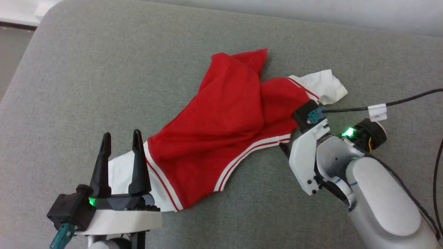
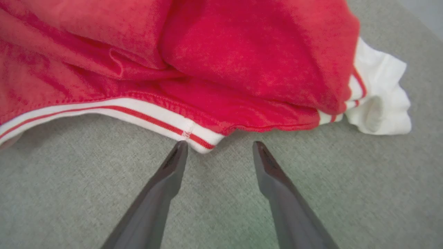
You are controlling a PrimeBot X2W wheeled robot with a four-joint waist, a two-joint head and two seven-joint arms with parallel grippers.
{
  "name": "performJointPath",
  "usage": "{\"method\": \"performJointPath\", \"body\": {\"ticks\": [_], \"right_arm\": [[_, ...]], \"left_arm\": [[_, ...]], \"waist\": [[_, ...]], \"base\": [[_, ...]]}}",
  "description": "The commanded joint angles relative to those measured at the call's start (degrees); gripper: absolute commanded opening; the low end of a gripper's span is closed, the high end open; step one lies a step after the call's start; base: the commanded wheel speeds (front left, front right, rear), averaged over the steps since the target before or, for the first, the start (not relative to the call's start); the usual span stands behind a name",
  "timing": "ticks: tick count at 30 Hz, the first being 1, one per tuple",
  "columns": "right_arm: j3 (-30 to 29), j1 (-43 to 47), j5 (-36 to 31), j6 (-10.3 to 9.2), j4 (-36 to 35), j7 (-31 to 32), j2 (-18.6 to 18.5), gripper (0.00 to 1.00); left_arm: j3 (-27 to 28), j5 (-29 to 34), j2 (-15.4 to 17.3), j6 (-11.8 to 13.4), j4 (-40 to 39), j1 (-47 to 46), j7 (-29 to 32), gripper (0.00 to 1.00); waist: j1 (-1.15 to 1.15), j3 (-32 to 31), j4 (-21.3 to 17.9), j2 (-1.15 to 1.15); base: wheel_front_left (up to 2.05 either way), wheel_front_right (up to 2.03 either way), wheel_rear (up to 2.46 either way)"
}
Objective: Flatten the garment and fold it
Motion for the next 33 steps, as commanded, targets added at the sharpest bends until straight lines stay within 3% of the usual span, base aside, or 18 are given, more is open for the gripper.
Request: {"method": "performJointPath", "body": {"ticks": [1, 10, 11, 12, 17, 22, 27, 33], "right_arm": [[0.63, -2.02, -0.61, -0.04, 2.33, -1.5, 0.46, 1.0], [1.5, -5.05, -2.45, -0.04, 12.11, -5.82, 2.25, 1.0], [1.38, -5.35, -2.75, -0.04, 13.41, -6.05, 2.44, 0.44], [1.41, -5.62, -3.16, -0.04, 14.7, -6.12, 2.51, 0.0], [0.79, -6.4, -3.32, -0.04, 18.12, -7.81, 3.13, 0.0], [-0.65, -5.46, -0.94, -0.04, 15.23, -10.23, 1.68, 0.0], [-5.11, 0.58, 2.21, -0.04, 5.0, -9.19, -2.25, 0.0], [-13.92, 18.44, 4.8, -0.04, -14.06, -0.28, -4.81, 0.0]], "left_arm": [[-0.15, -0.29, -0.12, 0.11, 0.3, -1.1, -0.27, 1.0], [-0.54, -0.52, -0.12, -0.17, 1.16, -1.26, -0.27, 1.0], [-0.56, -0.53, -0.12, -0.22, 1.29, -1.24, -0.27, 1.0], [-0.58, -0.55, -0.12, -0.27, 1.42, -1.23, -0.27, 1.0], [-0.36, -0.44, -0.12, -0.47, 1.92, -0.88, -0.27, 1.0], [0.06, 0.49, -0.12, -1.08, 2.34, 0.31, -0.27, 1.0], [0.42, 1.28, -0.12, -1.36, 2.6, 2.13, -0.27, 1.0], [0.44, 1.44, -0.13, -1.32, 2.25, 3.83, -0.27, 1.0]], "waist": [[-0.01, 0.72, 1.0, 0.0], [-0.01, 0.31, 1.72, 0.0], [-0.01, 0.21, 1.79, 0.0], [-0.01, 0.09, 1.88, 0.0], [-0.01, -0.98, 1.75, 0.0], [-0.01, -3.64, 0.57, 0.0], [-0.01, -7.17, -1.22, 0.0], [-0.01, -8.99, -2.98, 0.0]], "base": [[0.0, 0.0, 0.0], [0.0, 0.0, 0.0], [0.0, 0.0, 0.0], [0.0, 0.0, 0.0], [0.0, 0.0, 0.0], [0.0, 0.0, 0.0], [0.0, 0.0, 0.0], [0.0, 0.0, 0.0]]}}
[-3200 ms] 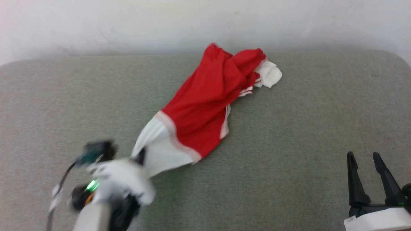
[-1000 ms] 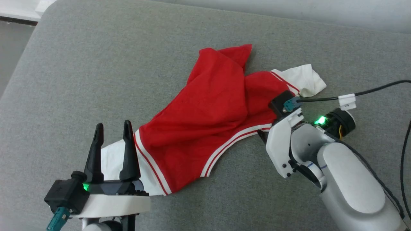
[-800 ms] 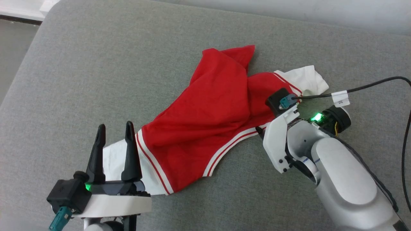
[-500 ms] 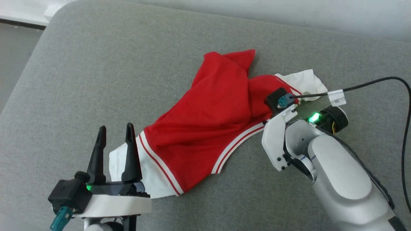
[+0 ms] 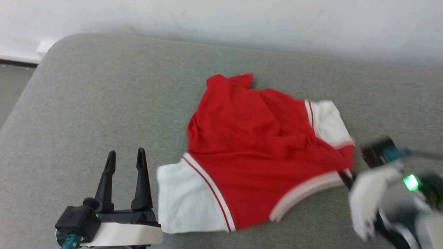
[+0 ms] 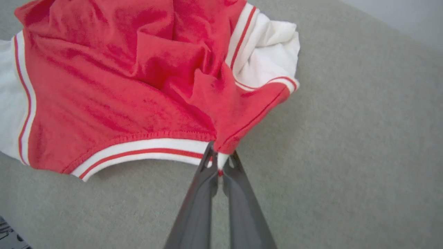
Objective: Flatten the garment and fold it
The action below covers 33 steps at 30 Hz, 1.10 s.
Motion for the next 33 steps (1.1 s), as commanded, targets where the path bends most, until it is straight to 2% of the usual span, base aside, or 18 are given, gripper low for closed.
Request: {"method": "performJointPath", "body": {"ticks": [1, 4, 7, 10, 14, 15, 16, 17, 18, 22, 25, 29, 33], "right_arm": [[-1.04, 2.49, 0.07, -0.05, -1.35, 0.8, 0.33, 0.0], [-5.41, 13.82, -0.19, -0.05, -9.77, 5.42, 2.94, 0.0], [-7.51, 22.48, -0.27, -0.05, -15.25, 7.96, 6.97, 0.0], [-8.14, 26.35, -1.73, -0.05, -16.32, 7.08, 8.69, 0.0], [-7.86, 26.51, -3.51, -0.05, -14.5, 3.32, 10.39, 0.0], [-7.81, 26.01, -3.81, -0.05, -14.2, 2.07, 10.79, 0.1], [-7.66, 25.44, -4.0, -0.05, -13.91, 0.9, 11.11, 0.4], [-7.6, 24.85, -3.95, -0.05, -13.66, -0.08, 11.4, 0.82], [-7.77, 24.2, -3.83, -0.05, -13.58, -1.06, 11.68, 1.0], [-8.78, 21.36, -1.55, -0.05, -15.1, -4.16, 12.44, 1.0], [-11.81, 18.54, -0.03, -0.05, -17.34, -6.06, 12.75, 1.0], [-16.55, 13.72, -5.1, -0.05, -17.87, -8.88, 12.77, 1.0], [-17.58, 10.44, -8.35, -0.05, -11.96, -7.3, 12.43, 1.0]], "left_arm": [[0.07, 0.53, -0.11, -0.12, -0.07, 0.43, -0.27, 1.0], [0.09, 0.43, -0.11, -0.13, -0.24, 0.43, -0.27, 1.0], [0.41, 0.43, -0.11, -0.16, -0.33, 0.3, -0.27, 1.0], [0.6, 0.49, -0.11, -0.19, -0.2, 0.07, -0.27, 1.0], [0.41, 0.65, -0.11, -0.15, 0.18, 0.05, -0.27, 1.0], [0.37, 0.7, -0.12, -0.14, 0.24, 0.08, -0.27, 1.0], [0.37, 0.77, -0.12, -0.14, 0.26, 0.12, -0.27, 1.0], [0.4, 0.84, -0.12, -0.12, 0.27, 0.18, -0.27, 1.0], [0.44, 0.9, -0.12, -0.1, 0.26, 0.25, -0.27, 1.0], [0.75, 1.11, -0.12, -0.07, 0.13, 0.55, -0.27, 1.0], [1.06, 1.13, -0.12, 0.02, -0.19, 0.77, -0.27, 1.0], [1.15, 1.08, -0.12, 0.01, -0.87, 0.69, -0.27, 1.0], [0.89, 1.04, -0.12, -0.31, -1.27, -0.3, -0.27, 1.0]], "waist": [[0.01, -0.94, -1.18, 0.0], [0.01, -0.65, -1.55, 0.0], [0.01, -0.29, -2.04, 0.0], [0.01, -0.16, -2.35, 0.0], [0.01, -0.74, -2.68, 0.0], [0.01, -0.95, -2.74, 0.0], [0.01, -1.18, -2.84, 0.0], [0.01, -1.44, -2.96, 0.0], [0.01, -1.69, -3.07, 0.0], [0.01, -2.31, -3.59, 0.0], [0.01, -2.3, -4.08, 0.0], [0.01, -1.27, -4.55, 0.0], [0.01, 0.59, -4.4, 0.0]], "base": [[0.0, 0.0, 0.0], [0.0, 0.0, 0.0], [0.0, 0.0, 0.0], [0.0, 0.0, 0.0], [0.0, 0.0, 0.0], [0.0, 0.0, 0.0], [0.0, 0.0, 0.0], [0.0, 0.0, 0.0], [0.0, 0.0, 0.0], [0.0, 0.0, 0.0], [0.0, 0.0, 0.0], [0.0, 0.0, 0.0], [0.0, 0.0, 0.0]]}}
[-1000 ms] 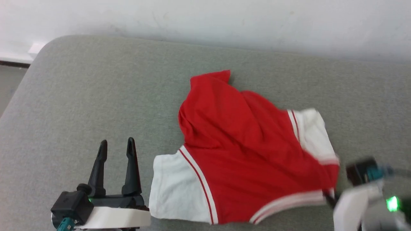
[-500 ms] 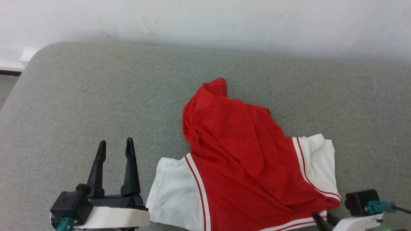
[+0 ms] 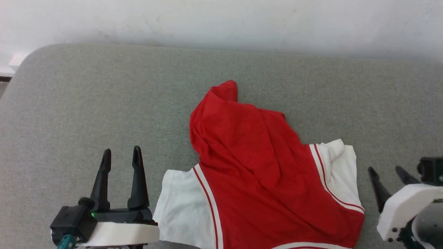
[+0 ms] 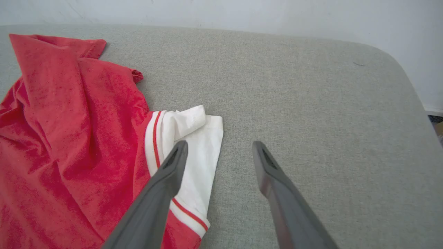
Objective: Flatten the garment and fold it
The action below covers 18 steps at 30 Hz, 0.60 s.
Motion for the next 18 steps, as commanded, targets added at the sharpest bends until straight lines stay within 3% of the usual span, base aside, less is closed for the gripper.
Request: {"method": "performJointPath", "body": {"ticks": [1, 9, 11, 12, 18], "right_arm": [[-0.14, -1.97, -0.41, -0.04, 3.88, 1.03, 0.17, 1.0], [-0.19, -10.04, -2.91, -0.04, 21.33, 0.55, -0.24, 1.0], [0.08, -11.52, -2.49, -0.04, 24.38, -0.23, -0.04, 0.24], [0.47, -12.04, -2.47, -0.04, 25.52, -0.53, 0.01, 0.0], [0.2, -13.22, -1.98, -0.04, 26.61, -3.06, 0.09, 0.0]], "left_arm": [[-0.08, 0.59, -0.1, -0.33, -0.42, -0.79, -0.27, 1.0], [-0.76, 0.55, -0.1, -1.01, 0.17, -3.07, -0.27, 1.0], [-0.71, 0.63, -0.1, -1.16, 0.36, -3.4, -0.27, 1.0], [-0.65, 0.7, -0.1, -1.21, 0.46, -3.49, -0.27, 1.0], [-0.01, 1.0, -0.1, -0.98, 0.79, -2.98, -0.27, 1.0]], "waist": [[-0.01, 1.77, 0.21, 0.0], [-0.01, 4.81, 1.71, 0.0], [-0.01, 4.98, 1.94, 0.0], [-0.01, 4.97, 2.0, 0.0], [-0.01, 3.48, 0.85, 0.0]], "base": [[0.0, 0.0, 0.0], [0.0, 0.0, 0.0], [0.0, 0.0, 0.0], [0.0, 0.0, 0.0], [0.0, 0.0, 0.0]]}}
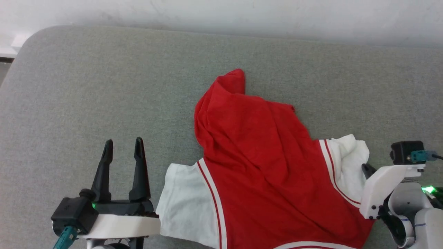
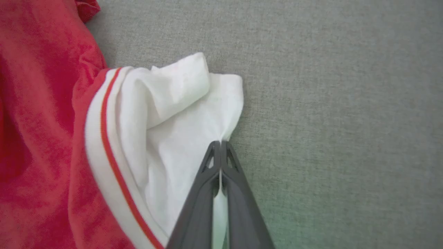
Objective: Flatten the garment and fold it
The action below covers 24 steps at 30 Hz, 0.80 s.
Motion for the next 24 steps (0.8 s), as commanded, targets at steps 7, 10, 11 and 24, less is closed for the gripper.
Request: {"method": "performJointPath", "body": {"ticks": [7, 10, 11, 24], "right_arm": [[-6.02, 4.12, -0.19, -0.04, -6.79, -3.15, -0.31, 0.0], [-8.79, 8.37, -0.01, -0.04, -9.45, -3.2, 0.03, 0.0], [-9.62, 9.84, 0.26, -0.04, -9.91, -3.11, 0.15, 0.0], [-10.68, 16.54, 3.8, -0.04, -5.96, -8.9, 0.45, 1.0]], "left_arm": [[-0.01, 0.48, -0.09, 0.28, 0.29, 1.25, -0.27, 1.0], [-0.02, 0.59, -0.09, 0.25, 0.33, 1.74, -0.27, 1.0], [-0.01, 0.65, -0.09, 0.25, 0.33, 1.86, -0.27, 1.0], [-0.12, 1.27, -0.09, -0.38, 1.76, 3.47, -0.27, 1.0]], "waist": [[-0.01, -3.4, -3.62, 0.0], [-0.01, -4.0, -4.5, 0.0], [-0.01, -4.1, -4.73, 0.0], [-0.01, -6.14, -5.34, 0.0]], "base": [[0.0, 0.0, 0.0], [0.0, 0.0, 0.0], [0.0, 0.0, 0.0], [0.0, 0.0, 0.0]]}}
